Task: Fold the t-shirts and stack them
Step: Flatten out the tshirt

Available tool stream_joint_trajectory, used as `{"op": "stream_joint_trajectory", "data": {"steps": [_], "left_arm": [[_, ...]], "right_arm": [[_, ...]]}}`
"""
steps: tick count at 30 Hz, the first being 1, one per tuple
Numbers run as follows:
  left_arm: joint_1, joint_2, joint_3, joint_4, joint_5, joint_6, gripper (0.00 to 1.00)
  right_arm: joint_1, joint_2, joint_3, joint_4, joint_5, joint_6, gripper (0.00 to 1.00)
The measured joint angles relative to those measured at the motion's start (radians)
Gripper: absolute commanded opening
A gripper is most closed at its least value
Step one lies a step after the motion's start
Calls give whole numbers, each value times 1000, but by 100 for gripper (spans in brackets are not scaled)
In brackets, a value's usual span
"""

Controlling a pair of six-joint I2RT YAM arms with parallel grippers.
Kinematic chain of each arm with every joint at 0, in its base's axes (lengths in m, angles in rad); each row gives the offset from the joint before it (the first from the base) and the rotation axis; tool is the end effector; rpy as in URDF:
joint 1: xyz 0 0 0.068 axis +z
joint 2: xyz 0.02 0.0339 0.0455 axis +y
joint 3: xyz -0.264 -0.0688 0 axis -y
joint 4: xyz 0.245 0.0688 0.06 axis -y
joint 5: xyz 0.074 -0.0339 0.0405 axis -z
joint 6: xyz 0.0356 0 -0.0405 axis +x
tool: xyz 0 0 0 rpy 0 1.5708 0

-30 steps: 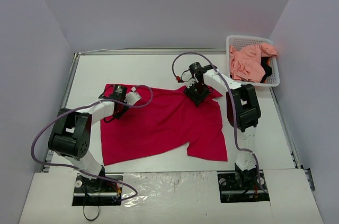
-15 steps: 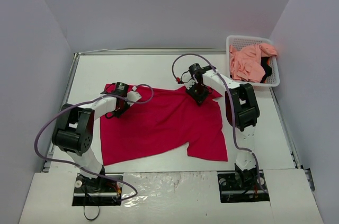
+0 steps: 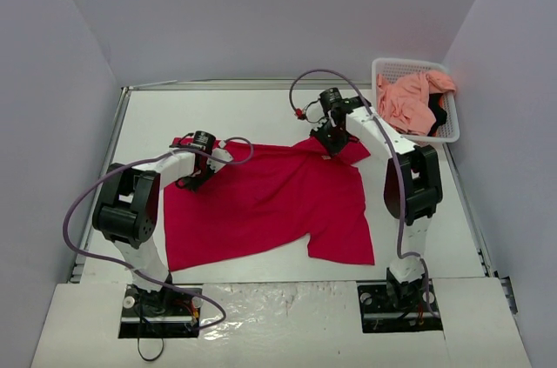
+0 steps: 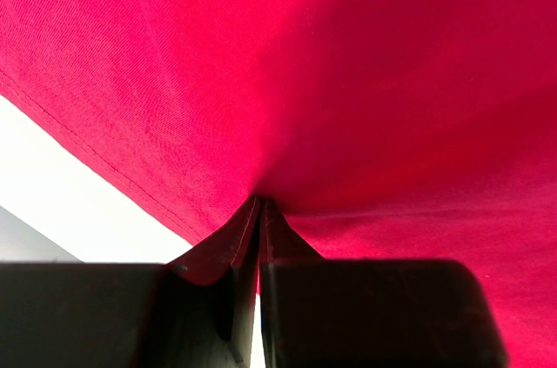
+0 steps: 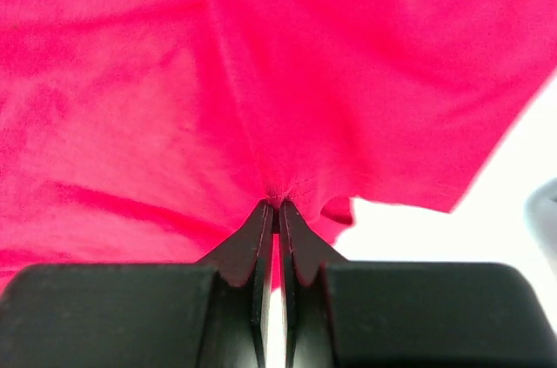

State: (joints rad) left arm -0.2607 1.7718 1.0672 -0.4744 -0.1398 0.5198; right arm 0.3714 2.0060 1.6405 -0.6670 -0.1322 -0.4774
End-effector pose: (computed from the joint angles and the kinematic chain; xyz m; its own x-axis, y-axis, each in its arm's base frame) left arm 0.3297 -0.0828 0.1582 -0.6738 0.6888 -0.2674 0.6205 0.7240 0.3014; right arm 0.4061 0.1632 0.2275 -0.5164 -0.6899 -0.5074 -0.7431 0.6555 -0.1350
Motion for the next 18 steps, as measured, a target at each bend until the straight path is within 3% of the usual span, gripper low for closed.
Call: {"op": "stream_joint_trajectory", "data": {"steps": [4,7,13,15,16,18], "left_arm": [[0,-4,-6,6,-2,0,2],[0,-17,-25,20,-5,0,2],[0,-25,-36,26,-8,-12,2],[-3,-25,-35,26,-8,-21,2],[-6,-25,-35,26,-8,-25,2],[-9,-25,-35,26,-11,-30,2]], "right_arm": [[-19,-2,104,-19,23,-13,0],[-25,55,292,-50,37,-22,0],[-2,266,674,124,55,1,2],[22,319,719,169,74,-13,19],[38,340,721,185,84,-24,46],[76,368,700,208,119,-54,87]]}}
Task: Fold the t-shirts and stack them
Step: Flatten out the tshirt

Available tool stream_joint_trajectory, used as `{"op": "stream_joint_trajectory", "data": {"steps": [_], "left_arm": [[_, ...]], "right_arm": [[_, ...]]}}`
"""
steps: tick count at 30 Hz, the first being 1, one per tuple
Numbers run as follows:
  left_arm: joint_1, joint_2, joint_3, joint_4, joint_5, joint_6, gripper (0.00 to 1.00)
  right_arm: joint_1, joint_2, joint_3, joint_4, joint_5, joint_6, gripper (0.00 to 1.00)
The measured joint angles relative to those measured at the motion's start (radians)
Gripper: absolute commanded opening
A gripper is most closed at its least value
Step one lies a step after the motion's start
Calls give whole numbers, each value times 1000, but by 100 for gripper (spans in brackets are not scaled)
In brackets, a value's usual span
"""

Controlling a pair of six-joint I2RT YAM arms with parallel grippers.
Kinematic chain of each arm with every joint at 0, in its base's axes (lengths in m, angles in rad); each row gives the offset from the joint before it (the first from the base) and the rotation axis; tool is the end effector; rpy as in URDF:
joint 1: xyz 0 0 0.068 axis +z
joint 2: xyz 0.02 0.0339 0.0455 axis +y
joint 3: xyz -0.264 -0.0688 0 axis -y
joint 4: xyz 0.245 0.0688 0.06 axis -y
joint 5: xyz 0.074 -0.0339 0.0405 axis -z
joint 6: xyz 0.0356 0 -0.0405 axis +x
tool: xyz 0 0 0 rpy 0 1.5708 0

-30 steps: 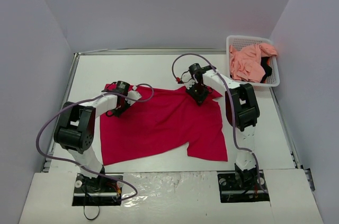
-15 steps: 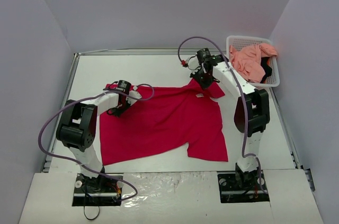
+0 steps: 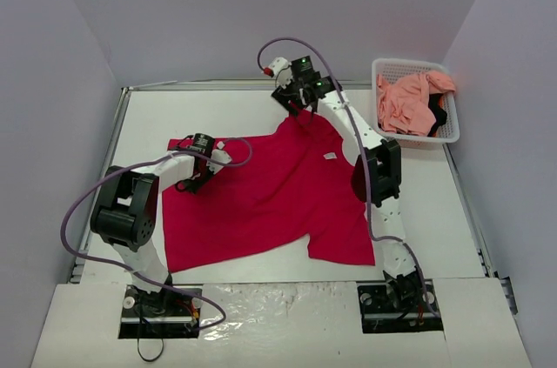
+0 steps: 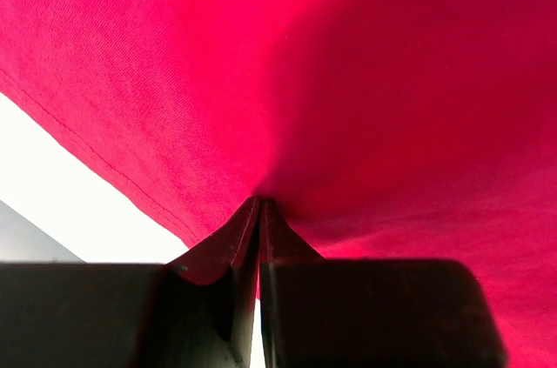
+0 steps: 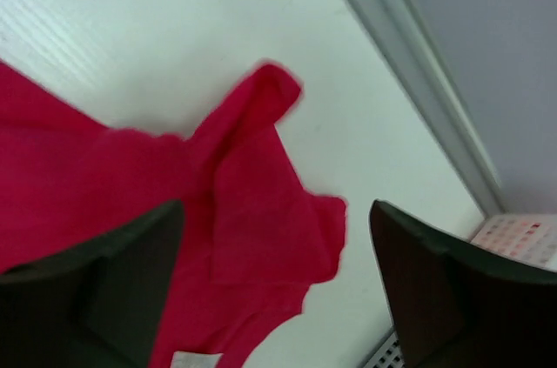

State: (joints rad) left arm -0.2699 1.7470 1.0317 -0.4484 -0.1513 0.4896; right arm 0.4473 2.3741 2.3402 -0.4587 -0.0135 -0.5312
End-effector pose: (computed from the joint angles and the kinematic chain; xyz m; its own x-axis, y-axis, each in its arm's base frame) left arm 0.3232 -0.0838 0.1578 -0.6841 0.6716 -0.2843 0.5981 0.7398 0.3083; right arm 0.4988 0.2398 0.2966 -0.1431 -0.6305 -0.7629 -0.5981 0.6692 -0.4408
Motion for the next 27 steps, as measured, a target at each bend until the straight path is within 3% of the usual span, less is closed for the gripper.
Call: {"op": "stream_joint_trajectory", "data": {"steps": [1,3,10,13,15,23,27], "left_arm": [[-3,0,0,0,-3,-2,2],[-6,0,0,-1,-6,-5,2],[-11,-2,-2,-1,-7,-10,2],[-11,-2,-2,-1,-7,-14,2],[-13,-2,-2,-2,-7,-16,2],[-18,-19,-20,2,1,-23,2],[-18,-22,-22,2,5,-23,2]], "right_arm": [[19,11,-19,7,26,-20,96],[50,26,-74,19,67,-49,97],[47,-22,-354,41,100,-54,89],[18,-81,-447,42,109,-47,83],[-1,-119,-477,40,121,-40,72],[-28,-174,-492,71,143,-1,43],[-28,-171,-499,70,138,8,34]]}}
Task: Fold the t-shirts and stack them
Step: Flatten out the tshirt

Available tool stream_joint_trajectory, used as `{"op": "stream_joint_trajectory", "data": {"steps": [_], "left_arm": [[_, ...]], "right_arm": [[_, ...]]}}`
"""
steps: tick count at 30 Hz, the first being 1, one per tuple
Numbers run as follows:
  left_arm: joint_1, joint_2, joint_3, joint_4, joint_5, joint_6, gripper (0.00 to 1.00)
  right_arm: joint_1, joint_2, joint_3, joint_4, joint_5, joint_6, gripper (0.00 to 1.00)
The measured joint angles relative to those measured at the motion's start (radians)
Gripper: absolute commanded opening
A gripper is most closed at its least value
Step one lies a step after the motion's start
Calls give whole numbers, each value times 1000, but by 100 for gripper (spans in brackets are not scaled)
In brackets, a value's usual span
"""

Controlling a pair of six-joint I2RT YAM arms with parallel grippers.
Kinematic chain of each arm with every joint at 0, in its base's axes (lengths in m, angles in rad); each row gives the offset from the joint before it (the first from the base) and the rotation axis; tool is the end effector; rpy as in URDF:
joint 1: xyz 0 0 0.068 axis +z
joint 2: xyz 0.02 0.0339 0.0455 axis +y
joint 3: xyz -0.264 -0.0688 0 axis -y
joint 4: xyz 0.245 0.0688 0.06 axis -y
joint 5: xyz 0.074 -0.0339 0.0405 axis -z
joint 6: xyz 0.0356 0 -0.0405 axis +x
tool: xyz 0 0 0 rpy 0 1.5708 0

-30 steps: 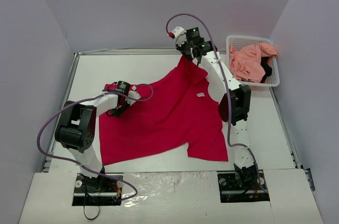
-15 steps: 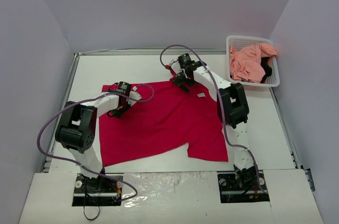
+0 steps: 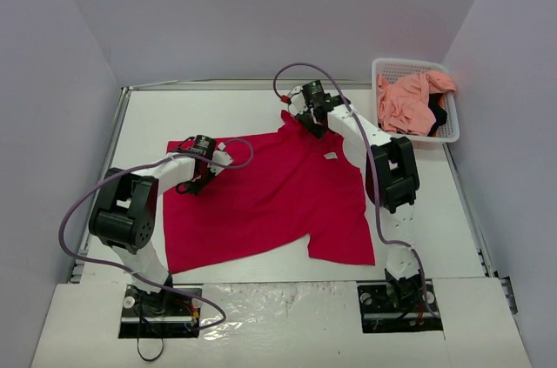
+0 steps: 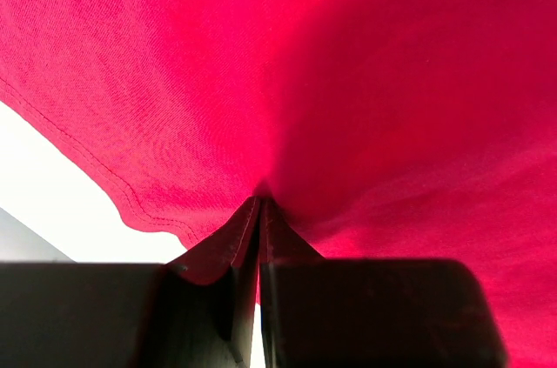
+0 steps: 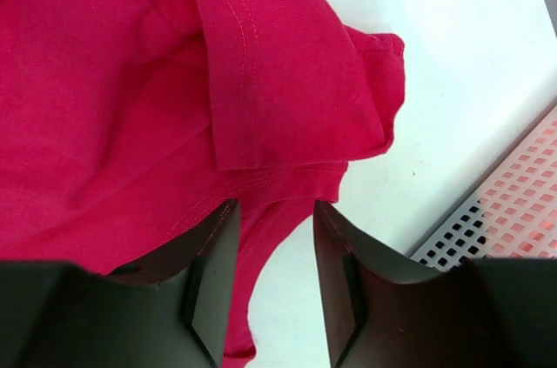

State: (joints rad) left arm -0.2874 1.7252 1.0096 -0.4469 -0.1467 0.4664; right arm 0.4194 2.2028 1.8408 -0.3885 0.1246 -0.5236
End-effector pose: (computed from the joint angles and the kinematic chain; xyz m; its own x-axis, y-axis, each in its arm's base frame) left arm 0.3162 -0.0880 0.1587 -0.6851 0.6664 -0.2943 0.5965 0.7451 0.2984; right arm 0.4642 0.2021 0.2213 -0.3789 -0.7121 -0.5910 -0.5895 0.6780 -0.4391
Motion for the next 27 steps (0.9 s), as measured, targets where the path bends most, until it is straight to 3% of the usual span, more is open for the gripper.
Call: {"op": "stream_joint_trajectory", "data": {"steps": [19,25,27], "left_arm": [[0,0,0,0,0,-6,3],[0,0,0,0,0,-6,2],[0,0,0,0,0,-6,2]], "right_arm": [[-6,105,1,8,-62,0,37],[-10,111,2,11,-62,0,19],[-11,114,3,12,-61,2,18]]}}
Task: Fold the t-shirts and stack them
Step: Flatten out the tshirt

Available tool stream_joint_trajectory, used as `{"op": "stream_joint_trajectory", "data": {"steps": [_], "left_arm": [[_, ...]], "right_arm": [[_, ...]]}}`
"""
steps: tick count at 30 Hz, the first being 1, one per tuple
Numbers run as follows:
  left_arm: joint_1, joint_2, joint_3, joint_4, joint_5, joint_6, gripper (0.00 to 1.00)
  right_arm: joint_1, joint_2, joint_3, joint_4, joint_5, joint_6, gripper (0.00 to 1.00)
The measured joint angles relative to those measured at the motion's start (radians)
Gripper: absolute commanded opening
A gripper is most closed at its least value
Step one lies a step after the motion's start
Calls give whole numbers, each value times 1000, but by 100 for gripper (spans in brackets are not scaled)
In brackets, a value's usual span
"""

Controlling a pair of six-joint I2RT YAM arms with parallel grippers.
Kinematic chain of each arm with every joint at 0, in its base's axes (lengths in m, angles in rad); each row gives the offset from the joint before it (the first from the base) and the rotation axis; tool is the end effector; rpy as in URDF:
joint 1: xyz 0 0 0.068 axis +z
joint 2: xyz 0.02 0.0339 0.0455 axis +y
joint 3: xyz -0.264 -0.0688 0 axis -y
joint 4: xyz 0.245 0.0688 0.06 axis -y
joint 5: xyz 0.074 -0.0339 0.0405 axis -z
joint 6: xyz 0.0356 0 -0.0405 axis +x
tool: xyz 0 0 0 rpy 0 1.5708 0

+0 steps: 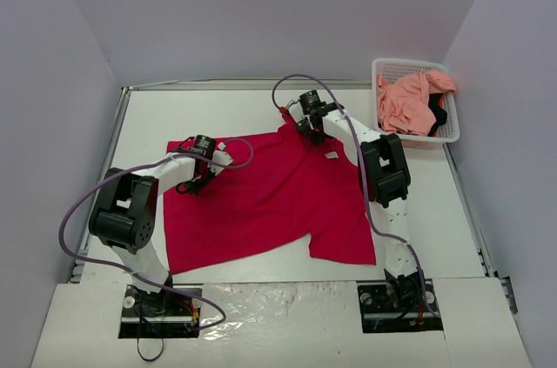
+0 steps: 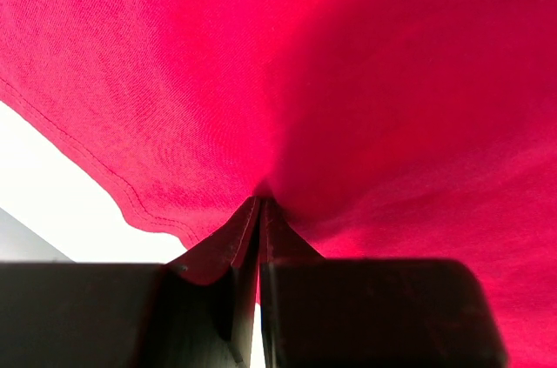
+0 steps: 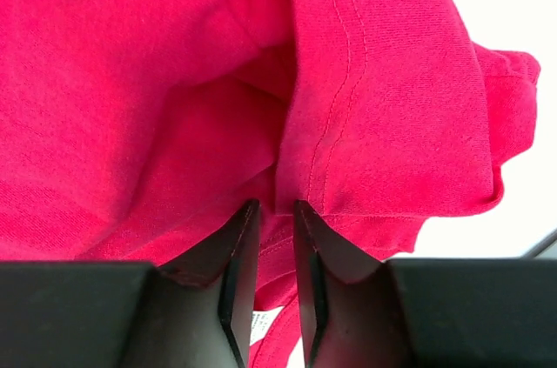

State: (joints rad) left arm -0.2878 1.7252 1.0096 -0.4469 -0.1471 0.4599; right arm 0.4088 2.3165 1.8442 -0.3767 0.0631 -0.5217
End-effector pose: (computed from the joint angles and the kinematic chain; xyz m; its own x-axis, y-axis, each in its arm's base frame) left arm 0.3162 -0.0882 0.1587 -0.6888 0.6618 -0.2961 0.5922 0.7491 0.2968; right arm 0.4753 0.2034 0.1672 -0.4185 -0.7233 -0.5492 -0.6540 0.6596 -0.3703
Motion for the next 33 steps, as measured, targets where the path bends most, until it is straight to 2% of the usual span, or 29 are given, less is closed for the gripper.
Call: {"op": "stream_joint_trajectory", "data": {"steps": [3,8,20,28,33], "left_arm": [[0,0,0,0,0,0,2],[0,0,0,0,0,0,3],[-1,0,0,-1,0,0,2],[-1,0,0,-1,0,-1,2],[-1,0,0,-1,0,-1,2]], "right_arm": [[-7,4,7,-1,2,2,14],[-26,23,29,-1,29,2,0],[-55,64,132,-20,71,1,0],[-63,110,289,-24,88,0,0],[-68,203,436,-24,106,2,0]]}}
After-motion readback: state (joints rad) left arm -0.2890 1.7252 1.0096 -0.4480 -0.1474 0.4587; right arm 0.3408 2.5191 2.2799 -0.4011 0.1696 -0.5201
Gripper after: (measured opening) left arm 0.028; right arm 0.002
